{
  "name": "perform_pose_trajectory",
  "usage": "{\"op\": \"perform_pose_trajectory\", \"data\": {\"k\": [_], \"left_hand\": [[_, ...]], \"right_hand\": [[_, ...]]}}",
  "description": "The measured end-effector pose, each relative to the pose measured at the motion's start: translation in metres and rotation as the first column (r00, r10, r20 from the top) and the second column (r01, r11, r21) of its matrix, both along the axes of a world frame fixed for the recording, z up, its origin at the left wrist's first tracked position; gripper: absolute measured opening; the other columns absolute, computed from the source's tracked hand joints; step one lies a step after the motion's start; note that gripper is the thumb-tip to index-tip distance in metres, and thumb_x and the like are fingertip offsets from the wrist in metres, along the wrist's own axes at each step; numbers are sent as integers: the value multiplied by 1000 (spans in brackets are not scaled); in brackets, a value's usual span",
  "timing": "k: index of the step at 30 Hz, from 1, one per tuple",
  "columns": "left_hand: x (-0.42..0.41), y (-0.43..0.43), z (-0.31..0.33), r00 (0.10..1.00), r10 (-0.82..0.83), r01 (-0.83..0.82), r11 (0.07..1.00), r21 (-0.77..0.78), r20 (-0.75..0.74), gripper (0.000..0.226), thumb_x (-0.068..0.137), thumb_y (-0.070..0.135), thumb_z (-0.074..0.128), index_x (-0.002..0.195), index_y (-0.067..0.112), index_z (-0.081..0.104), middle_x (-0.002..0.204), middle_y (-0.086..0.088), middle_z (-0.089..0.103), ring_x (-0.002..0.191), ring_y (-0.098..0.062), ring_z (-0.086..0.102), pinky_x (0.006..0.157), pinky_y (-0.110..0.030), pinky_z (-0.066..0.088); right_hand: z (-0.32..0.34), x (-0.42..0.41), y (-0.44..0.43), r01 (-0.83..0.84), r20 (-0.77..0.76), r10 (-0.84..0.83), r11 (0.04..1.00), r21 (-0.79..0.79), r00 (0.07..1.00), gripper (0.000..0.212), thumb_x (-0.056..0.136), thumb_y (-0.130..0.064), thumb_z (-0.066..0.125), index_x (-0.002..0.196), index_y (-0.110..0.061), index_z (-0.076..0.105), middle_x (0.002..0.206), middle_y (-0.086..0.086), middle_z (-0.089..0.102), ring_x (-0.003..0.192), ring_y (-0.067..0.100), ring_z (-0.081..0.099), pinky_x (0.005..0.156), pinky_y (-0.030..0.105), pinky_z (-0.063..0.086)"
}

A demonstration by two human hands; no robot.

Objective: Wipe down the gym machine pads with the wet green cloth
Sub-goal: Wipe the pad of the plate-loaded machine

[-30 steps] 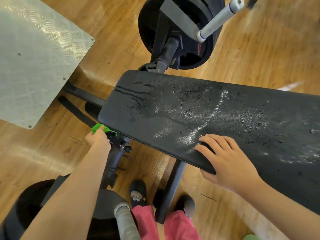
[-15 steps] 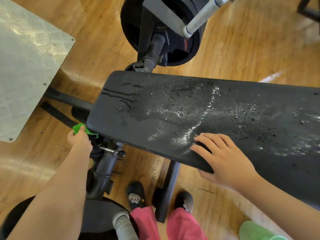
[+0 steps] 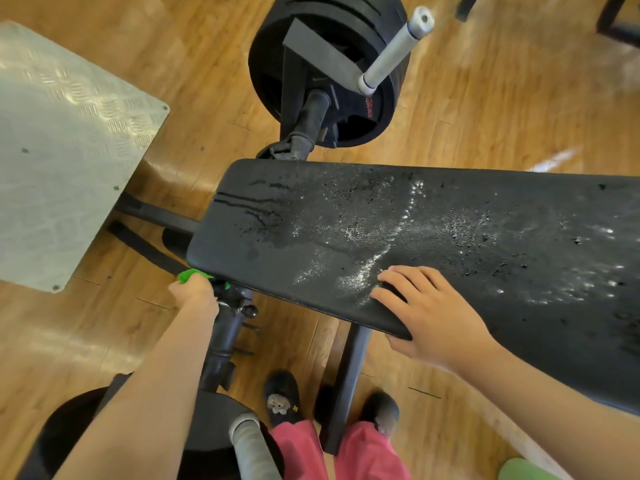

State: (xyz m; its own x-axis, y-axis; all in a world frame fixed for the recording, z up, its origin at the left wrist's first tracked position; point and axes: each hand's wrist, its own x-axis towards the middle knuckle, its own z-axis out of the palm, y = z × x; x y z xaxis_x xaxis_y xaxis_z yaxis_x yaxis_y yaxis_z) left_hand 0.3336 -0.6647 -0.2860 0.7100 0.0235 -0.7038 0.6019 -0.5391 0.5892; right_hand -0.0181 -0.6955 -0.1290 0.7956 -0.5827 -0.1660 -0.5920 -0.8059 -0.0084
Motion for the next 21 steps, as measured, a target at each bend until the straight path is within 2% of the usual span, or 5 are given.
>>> {"op": "perform_pose_trajectory", "data": {"k": [11, 14, 16, 19, 21], "left_hand": [[-87, 13, 59, 970, -177, 170, 984, -56, -166, 53, 94, 11, 50, 143, 11, 30, 130, -15, 48, 117, -36, 53, 94, -47, 50], [-115, 17, 82, 961, -125, 90, 985, -149, -247, 53, 93, 4, 52, 140, 10, 29, 124, -14, 49, 108, -40, 57, 88, -55, 52], [-137, 24, 112, 940, -147, 80, 973, -219, -308, 36, 94, 1, 52, 128, 2, 40, 114, -20, 54, 98, -39, 61, 76, -52, 55], [-161, 32, 159, 902, -311, 198, 914, -354, -298, 10, 98, 1, 44, 95, 1, 53, 68, -14, 65, 59, -26, 64, 51, -38, 55], [-172, 34, 185, 878, -430, 327, 859, -394, -210, 7, 99, 4, 46, 101, 1, 52, 77, -13, 66, 63, -22, 64, 54, -36, 55]], "right_hand": [[1, -1, -2, -8, -7, 8, 1000, 10, 1000, 66, 65, -53, 73, 120, -20, 58, 126, 4, 56, 118, 28, 52, 99, 43, 43], [5, 0, -3, -4, -3, 4, 1000, 25, 1000, 61, 70, -59, 69, 118, -21, 60, 125, 3, 57, 117, 26, 52, 98, 42, 44], [12, 0, -3, -7, -16, 8, 999, 44, 1000, 59, 76, -61, 64, 120, -21, 59, 128, 2, 56, 119, 26, 50, 100, 41, 42], [21, -4, -1, 19, 55, -28, 986, 163, 998, 57, 90, -49, 56, 138, -20, 46, 143, 2, 44, 135, 24, 37, 112, 38, 26], [35, -12, 5, 86, 129, -116, 972, 220, 985, 57, 93, -38, 57, 145, -20, 39, 150, 3, 38, 141, 23, 30, 116, 36, 19]]}}
